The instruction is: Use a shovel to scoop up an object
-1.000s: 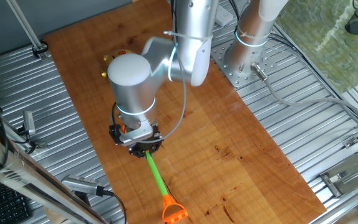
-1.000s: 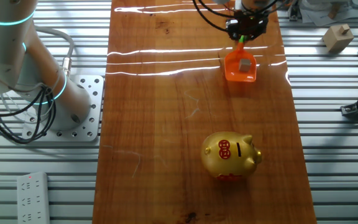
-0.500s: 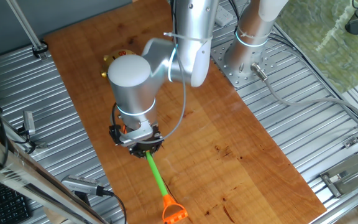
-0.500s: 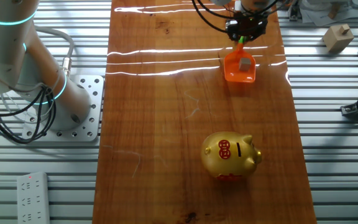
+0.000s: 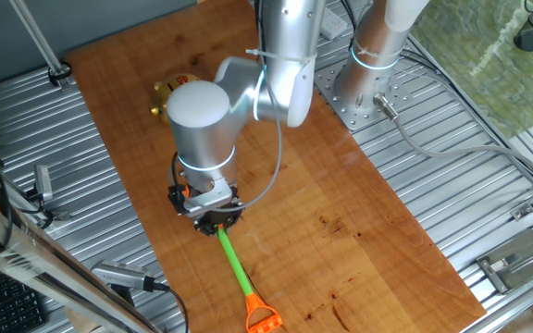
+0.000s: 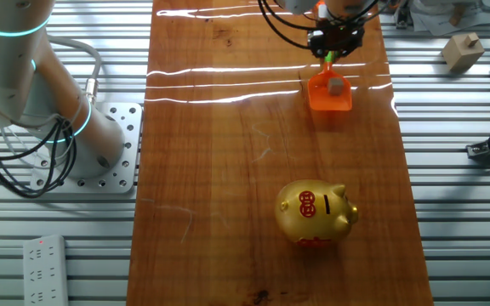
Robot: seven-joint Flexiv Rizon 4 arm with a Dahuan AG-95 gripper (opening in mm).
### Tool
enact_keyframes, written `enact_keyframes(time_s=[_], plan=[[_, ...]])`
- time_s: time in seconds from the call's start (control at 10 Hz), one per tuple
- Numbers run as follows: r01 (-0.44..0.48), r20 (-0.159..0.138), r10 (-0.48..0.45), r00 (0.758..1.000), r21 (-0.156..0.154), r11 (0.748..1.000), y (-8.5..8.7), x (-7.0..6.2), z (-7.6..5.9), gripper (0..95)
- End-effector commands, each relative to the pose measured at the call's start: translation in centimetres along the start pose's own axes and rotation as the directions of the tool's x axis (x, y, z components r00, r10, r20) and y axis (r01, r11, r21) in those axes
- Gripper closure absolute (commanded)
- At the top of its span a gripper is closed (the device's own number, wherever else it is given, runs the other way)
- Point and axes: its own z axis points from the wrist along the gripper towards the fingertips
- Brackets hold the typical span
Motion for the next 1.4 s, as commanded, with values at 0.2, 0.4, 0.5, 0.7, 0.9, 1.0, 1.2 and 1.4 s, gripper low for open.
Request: enact_keyframes(time_s=[0.2, 0.4, 0.5, 0.7, 0.9, 1.0, 1.2, 1.4], plan=[[-0.001, -0.001, 0.001, 1.000, 0.002, 1.000, 0.0, -0.1, -0.1, 0.0], [-0.008, -0.002, 0.008, 1.000, 0.004, 1.000, -0.1, -0.2, -0.1, 0.0], [-0.008, -0.005, 0.008, 1.000, 0.004, 1.000, -0.1, -0.2, -0.1, 0.0], [-0.024, -0.013, 0.024, 1.000, 0.004, 1.000, -0.1, -0.2, -0.1, 0.0], [-0.116, -0.016, 0.116, 0.993, -0.002, 0.993, -0.7, 0.8, -1.0, 19.0], [-0.189, -0.017, 0.189, 0.982, -0.006, 0.982, -1.2, 2.3, -2.2, 19.0], [-0.332, -0.028, 0.332, 0.943, -0.017, 0.943, -1.6, 5.4, -4.9, 19.0], [-0.558, -0.032, 0.558, 0.829, 0.008, 0.830, -1.3, 9.4, -8.0, 19.0]])
